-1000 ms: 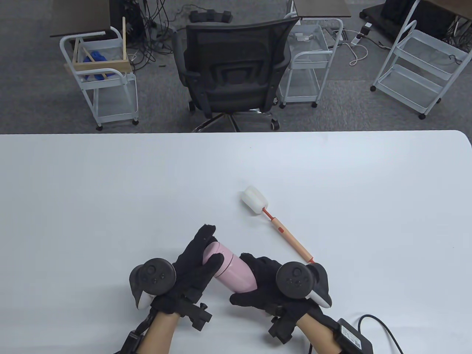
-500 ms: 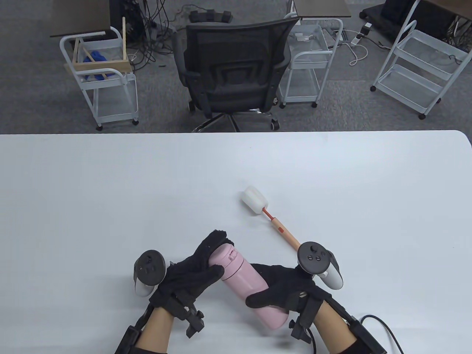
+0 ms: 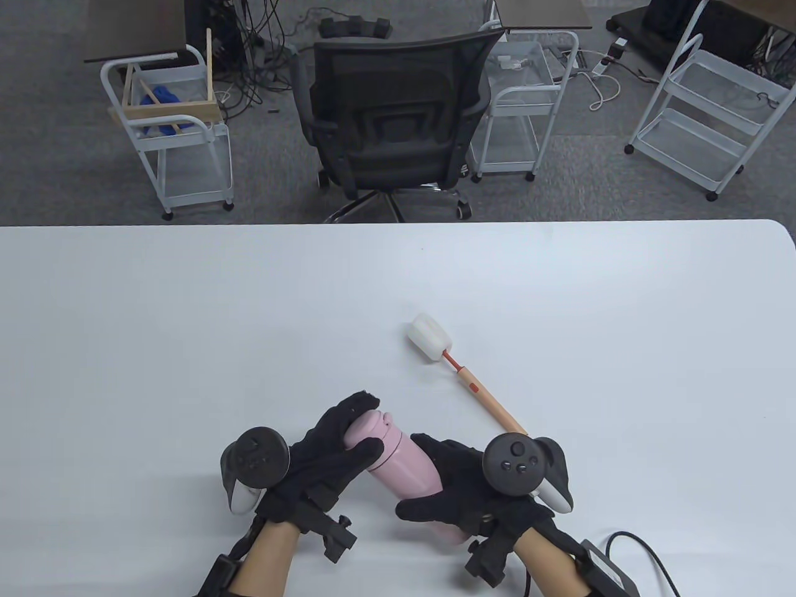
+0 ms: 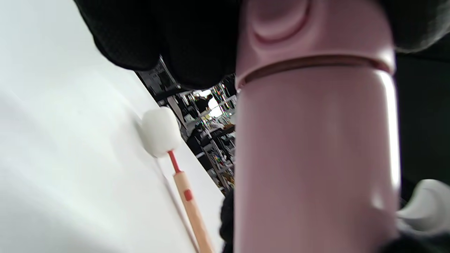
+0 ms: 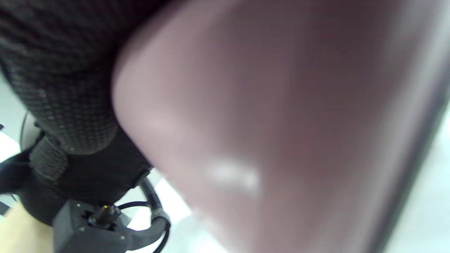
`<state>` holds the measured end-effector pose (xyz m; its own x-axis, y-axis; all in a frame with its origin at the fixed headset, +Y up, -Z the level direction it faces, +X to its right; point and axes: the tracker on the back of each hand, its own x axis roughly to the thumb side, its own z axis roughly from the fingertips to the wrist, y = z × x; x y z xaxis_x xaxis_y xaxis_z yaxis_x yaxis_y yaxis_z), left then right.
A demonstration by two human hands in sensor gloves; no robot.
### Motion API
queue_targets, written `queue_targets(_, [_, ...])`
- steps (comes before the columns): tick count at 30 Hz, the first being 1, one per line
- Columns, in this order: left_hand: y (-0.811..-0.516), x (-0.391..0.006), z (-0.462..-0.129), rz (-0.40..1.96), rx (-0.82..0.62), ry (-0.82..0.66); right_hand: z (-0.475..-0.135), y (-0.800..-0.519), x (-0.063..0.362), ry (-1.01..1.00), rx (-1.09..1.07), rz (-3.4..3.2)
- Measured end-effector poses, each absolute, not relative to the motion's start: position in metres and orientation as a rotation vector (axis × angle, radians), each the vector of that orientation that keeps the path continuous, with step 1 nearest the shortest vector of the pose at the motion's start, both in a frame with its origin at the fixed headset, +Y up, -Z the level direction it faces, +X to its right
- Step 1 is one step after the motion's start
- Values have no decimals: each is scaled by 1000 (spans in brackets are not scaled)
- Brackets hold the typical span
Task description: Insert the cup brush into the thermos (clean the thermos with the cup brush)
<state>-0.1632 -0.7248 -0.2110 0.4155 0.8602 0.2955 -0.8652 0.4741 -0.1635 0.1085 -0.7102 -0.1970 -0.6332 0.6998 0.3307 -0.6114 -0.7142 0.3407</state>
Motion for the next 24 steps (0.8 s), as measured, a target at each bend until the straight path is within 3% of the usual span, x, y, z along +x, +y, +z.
queue_targets(8, [-721, -164, -205, 917, 73, -210, -189, -705, 99, 99, 577, 2495])
queue_targets(12, [-721, -168, -207, 976, 72, -246, -197, -709, 106, 219, 573, 2358])
queue_targets(17, [-727, -167, -213, 1086, -58, -422, -207, -719, 120, 416, 523, 2090])
queue_targets(24, [-729, -157, -216, 1348, -123, -699, -215, -725, 128, 573, 573, 1845])
